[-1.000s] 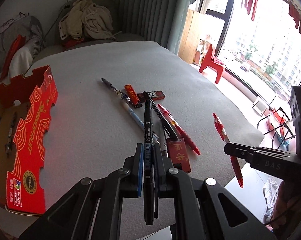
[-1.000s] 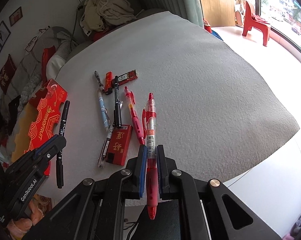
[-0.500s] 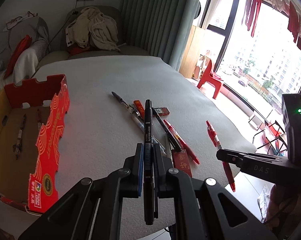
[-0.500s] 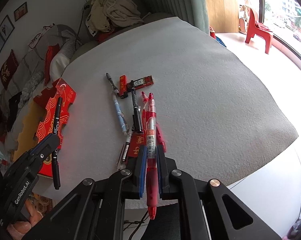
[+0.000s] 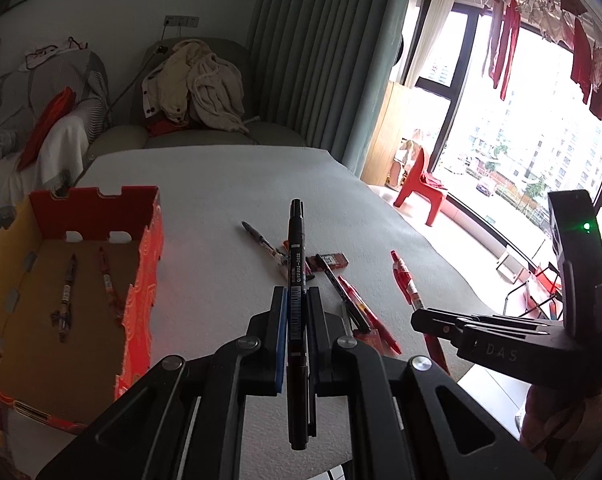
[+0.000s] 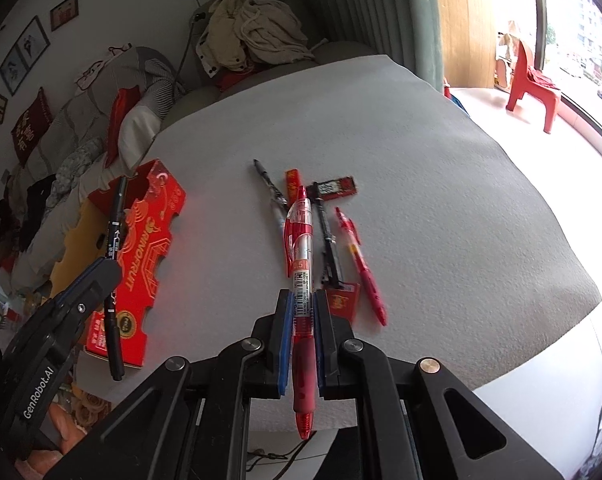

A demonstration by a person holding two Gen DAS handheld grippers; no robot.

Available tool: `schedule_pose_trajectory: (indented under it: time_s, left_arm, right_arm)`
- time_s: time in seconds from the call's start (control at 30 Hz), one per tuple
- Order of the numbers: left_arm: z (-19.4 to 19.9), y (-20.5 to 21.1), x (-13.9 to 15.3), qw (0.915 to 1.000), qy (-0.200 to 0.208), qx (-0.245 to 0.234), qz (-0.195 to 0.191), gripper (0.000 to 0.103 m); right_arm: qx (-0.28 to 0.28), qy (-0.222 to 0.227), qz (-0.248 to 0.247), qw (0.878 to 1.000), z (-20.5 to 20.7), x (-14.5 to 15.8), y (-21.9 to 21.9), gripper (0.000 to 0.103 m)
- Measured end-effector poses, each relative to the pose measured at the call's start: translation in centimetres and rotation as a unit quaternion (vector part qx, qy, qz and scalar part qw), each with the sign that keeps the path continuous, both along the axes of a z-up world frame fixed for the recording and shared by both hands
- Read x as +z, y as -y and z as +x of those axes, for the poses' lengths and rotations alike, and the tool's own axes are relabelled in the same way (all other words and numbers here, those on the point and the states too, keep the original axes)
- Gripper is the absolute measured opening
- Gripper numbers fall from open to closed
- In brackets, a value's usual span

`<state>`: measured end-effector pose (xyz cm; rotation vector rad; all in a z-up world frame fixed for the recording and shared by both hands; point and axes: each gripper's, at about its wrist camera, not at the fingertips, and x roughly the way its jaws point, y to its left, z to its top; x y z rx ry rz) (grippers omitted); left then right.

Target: Organize rigid objects

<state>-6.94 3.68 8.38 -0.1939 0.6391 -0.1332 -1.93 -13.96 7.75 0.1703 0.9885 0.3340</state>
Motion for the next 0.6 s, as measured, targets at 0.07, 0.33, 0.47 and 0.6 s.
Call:
schedule_pose_trajectory:
  time_s: [0.07, 0.33, 0.47, 0.6]
  left_arm:
    - [-0.2, -0.6, 0.3, 1.0000, 0.004, 0.007, 0.000, 0.010]
    - [-0.8, -4.2, 1.8, 0.9986, 0.023, 0.048, 0.005, 0.009]
    - [-1.2, -6.6, 2.6, 0.9966, 0.030, 0.076, 0.009, 0.010]
    - [-1.4, -9.1, 2.9, 0.9938, 0.031, 0.106, 0.013, 0.009]
  right_arm:
    - [0.010, 0.004, 0.003, 1.000, 0.1, 0.5, -1.0, 0.011]
    - [0.066, 0.028, 0.005, 0.997, 0.8, 2.5, -6.7, 0.011]
    - [0.099, 0.036, 0.010, 0.994, 1.2, 3.2, -10.0, 0.011]
    - [0.130, 0.041, 0.019, 0.991, 1.4, 3.7, -13.1, 0.011]
